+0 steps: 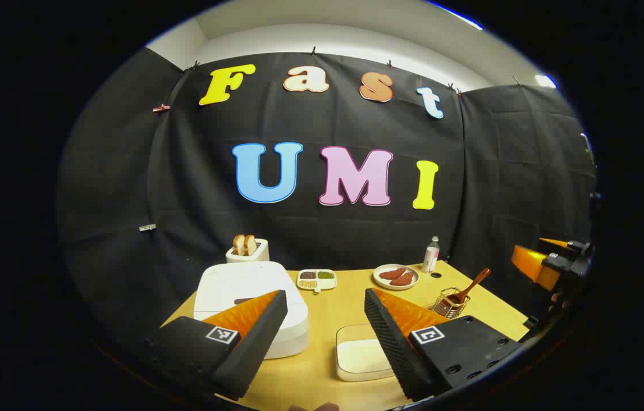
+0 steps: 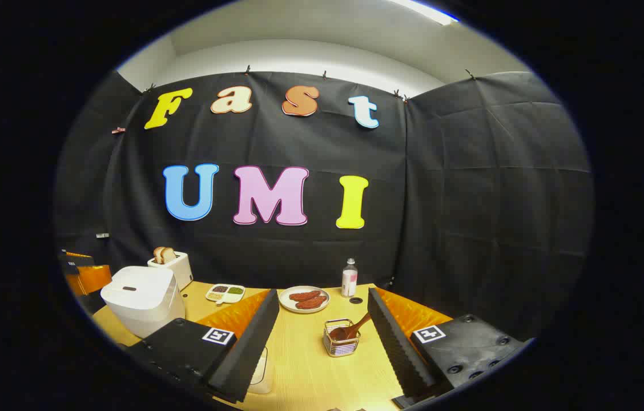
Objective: Close the left gripper, press the button to open the rice cooker; take a wooden spoon from the chopstick holder with the right hand, scoop a spoonful of rice and pour it into the rice cooker, then put the wooden spoon back into the chopstick holder.
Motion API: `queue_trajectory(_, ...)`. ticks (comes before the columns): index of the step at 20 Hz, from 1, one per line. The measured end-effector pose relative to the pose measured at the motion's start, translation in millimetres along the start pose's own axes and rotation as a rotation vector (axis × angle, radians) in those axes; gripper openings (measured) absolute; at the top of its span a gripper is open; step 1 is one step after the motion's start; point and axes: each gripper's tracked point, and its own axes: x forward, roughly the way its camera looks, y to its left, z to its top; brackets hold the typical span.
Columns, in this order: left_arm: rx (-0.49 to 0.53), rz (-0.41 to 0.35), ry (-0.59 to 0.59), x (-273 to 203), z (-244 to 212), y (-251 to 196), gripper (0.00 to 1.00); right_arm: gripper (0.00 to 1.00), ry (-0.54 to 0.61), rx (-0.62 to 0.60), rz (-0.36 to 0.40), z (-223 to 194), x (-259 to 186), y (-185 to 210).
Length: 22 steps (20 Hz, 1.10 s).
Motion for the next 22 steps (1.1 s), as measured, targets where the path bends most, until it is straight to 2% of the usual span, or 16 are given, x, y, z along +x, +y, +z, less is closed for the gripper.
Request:
queue_trajectory(6, -0.034, 0.081, 0.011, -10, -4, 16, 0.95, 0.98, 0.024, 0.020, 0.038, -7, 6, 6)
queue_trajectory(16, -0.020, 0.111, -0.012, -8, 3, 21, 0.95, 0.98, 0.046, 0.024, 0.122, -19, 17, 26)
queue_trajectory(22, -0.005, 0.169, -0.016, 5, 13, 52, 0.95, 0.98, 0.042, 0.023, 0.149, -21, 22, 27)
